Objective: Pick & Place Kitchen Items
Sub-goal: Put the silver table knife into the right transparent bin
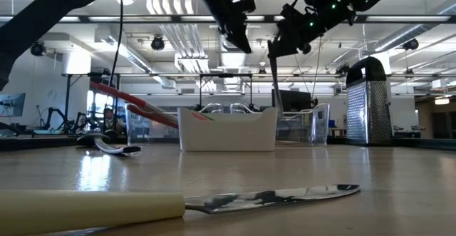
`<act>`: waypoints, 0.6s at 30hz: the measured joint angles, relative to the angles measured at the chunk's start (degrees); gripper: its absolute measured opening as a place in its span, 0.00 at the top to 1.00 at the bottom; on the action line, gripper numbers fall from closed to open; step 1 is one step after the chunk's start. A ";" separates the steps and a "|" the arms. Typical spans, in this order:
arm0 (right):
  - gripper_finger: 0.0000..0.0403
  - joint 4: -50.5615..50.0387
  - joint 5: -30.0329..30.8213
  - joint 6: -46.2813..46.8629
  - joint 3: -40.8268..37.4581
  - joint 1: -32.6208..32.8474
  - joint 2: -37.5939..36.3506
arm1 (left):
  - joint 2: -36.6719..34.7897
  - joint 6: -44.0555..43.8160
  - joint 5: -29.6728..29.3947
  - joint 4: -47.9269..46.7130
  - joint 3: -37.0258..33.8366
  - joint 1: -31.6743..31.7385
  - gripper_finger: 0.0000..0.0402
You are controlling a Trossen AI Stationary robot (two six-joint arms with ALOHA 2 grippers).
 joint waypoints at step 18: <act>0.98 21.74 -7.60 3.26 -0.07 -1.67 13.88 | -25.60 -9.94 5.65 24.84 -33.86 0.03 0.66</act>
